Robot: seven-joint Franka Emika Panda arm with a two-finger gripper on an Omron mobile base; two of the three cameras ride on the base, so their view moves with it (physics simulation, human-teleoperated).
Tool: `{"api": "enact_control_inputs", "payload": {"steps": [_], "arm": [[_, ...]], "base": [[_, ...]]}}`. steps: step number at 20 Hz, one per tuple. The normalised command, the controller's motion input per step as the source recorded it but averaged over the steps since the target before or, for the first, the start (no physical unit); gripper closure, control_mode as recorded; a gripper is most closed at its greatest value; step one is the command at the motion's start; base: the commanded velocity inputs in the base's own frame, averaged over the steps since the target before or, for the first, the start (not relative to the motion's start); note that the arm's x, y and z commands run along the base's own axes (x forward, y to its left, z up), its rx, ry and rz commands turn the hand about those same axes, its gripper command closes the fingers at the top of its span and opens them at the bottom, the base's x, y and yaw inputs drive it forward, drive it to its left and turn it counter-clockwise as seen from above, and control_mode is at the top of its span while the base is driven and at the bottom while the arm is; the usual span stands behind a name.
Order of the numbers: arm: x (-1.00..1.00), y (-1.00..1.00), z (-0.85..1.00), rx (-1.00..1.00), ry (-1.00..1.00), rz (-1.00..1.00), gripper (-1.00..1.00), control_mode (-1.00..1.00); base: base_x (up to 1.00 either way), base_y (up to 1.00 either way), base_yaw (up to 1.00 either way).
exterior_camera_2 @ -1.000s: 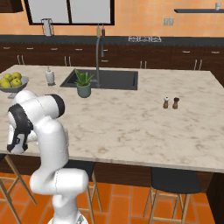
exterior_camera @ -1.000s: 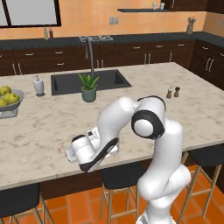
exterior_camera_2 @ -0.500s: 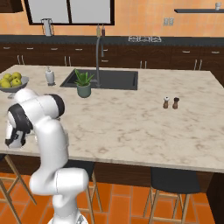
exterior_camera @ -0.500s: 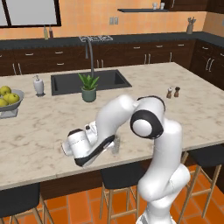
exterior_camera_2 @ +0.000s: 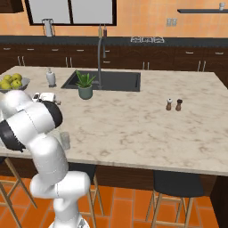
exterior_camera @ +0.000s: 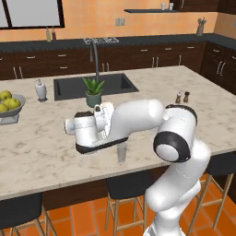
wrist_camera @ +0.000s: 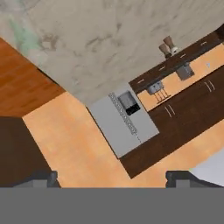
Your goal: Take a straw from the drawer in front and place it inside the glass cup on the dining counter.
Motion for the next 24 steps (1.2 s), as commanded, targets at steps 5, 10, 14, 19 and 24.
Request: {"api": "enact_control_inputs", "payload": {"steps": [5,10,14,19,24], "arm": [[-0.44,-1.00,0.45,0.72,-0.25,-0.06,-1.00,-1.00],[-0.50,-0.92,-0.17,1.00,-0.58,0.00,-1.00,-1.00],[-0.37,-0.77,-0.09,1.00,-0.61,0.00,-1.00,-1.00],[-0.13,-0.55,-0.01,1.00,-0.66,0.05,-1.00,-1.00],[-0.06,-0.18,-0.17,0.96,-0.62,0.15,-1.00,-1.00]], "base": [[0.00,0.00,0.00],[0.00,0.00,0.00],[0.00,0.00,0.00],[0.00,0.00,0.00],[0.00,0.00,0.00]]}}
